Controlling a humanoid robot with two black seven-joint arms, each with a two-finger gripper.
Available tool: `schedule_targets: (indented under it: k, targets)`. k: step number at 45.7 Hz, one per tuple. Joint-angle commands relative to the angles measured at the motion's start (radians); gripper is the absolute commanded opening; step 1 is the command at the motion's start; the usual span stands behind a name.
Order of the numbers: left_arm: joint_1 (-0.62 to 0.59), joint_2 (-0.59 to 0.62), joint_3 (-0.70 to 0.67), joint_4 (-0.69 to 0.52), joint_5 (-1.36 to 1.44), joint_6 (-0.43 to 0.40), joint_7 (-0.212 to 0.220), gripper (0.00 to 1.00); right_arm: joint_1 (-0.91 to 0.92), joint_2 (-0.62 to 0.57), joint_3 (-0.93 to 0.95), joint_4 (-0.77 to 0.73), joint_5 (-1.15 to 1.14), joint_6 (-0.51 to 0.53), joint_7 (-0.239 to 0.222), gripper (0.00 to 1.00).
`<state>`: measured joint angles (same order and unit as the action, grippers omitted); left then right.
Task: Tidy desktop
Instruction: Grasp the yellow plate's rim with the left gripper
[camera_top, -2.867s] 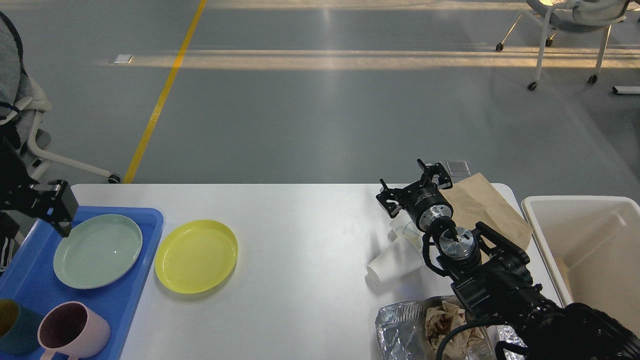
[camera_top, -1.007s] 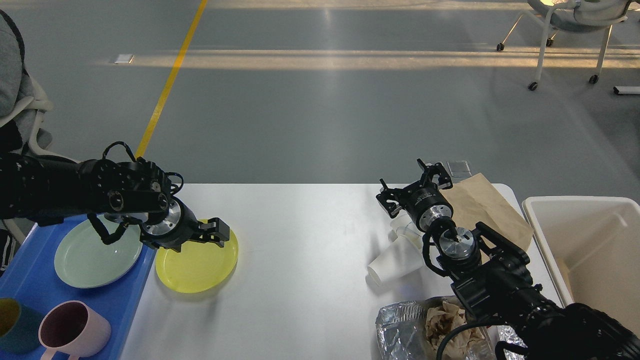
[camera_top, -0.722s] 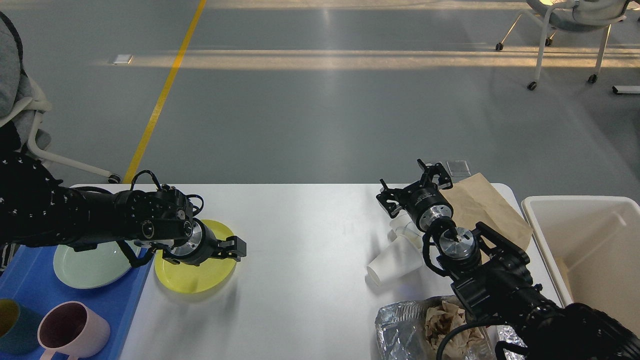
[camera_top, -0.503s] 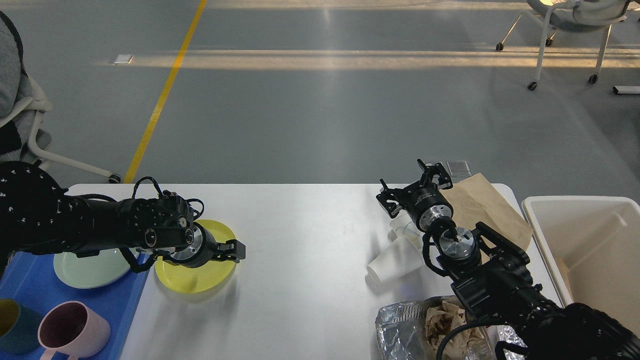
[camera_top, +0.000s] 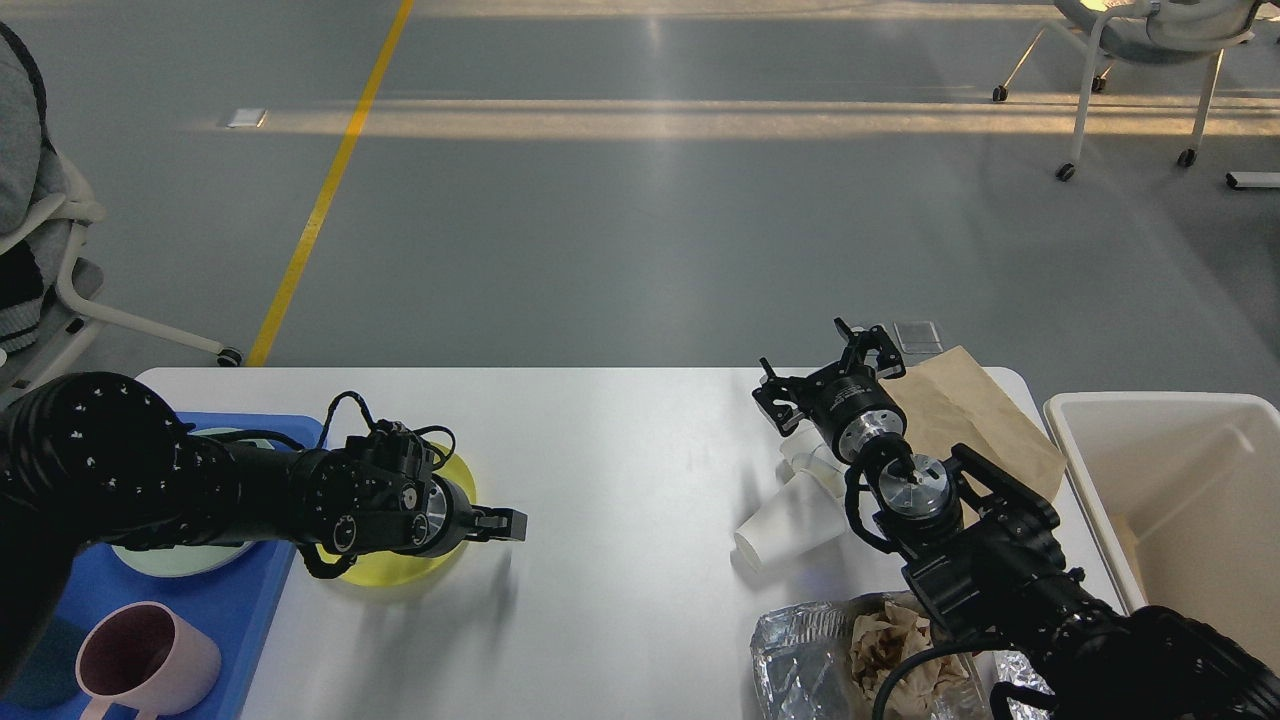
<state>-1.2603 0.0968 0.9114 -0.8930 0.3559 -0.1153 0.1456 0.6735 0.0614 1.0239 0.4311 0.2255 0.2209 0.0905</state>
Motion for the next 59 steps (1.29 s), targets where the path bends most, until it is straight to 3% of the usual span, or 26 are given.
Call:
schedule_targets:
  k: [1, 15, 29, 42, 59]
  targets:
    - [0.007, -0.003, -0.011, -0.001, 0.041, 0.0, 0.0, 0.83, 0.001, 0.0, -0.001, 0.0, 0.0, 0.0, 0.0, 1.0]
    - [0.03, -0.005, 0.003, -0.009, 0.199, -0.009, 0.008, 0.66, 0.0, 0.0, 0.001, 0.0, 0.0, 0.0, 0.0, 1.0]
    - [0.039, -0.005, 0.017, -0.015, 0.212, -0.011, 0.049, 0.49, 0.0, 0.0, -0.001, 0.0, 0.0, 0.0, 0.0, 1.0]
    - [0.038, -0.005, 0.02, -0.015, 0.212, -0.015, 0.055, 0.36, 0.0, 0.0, 0.001, 0.0, 0.0, 0.0, 0.0, 1.0]
    - [0.033, -0.005, 0.017, -0.018, 0.215, -0.018, 0.124, 0.09, 0.0, 0.0, -0.001, 0.0, 0.0, 0.0, 0.0, 1.0]
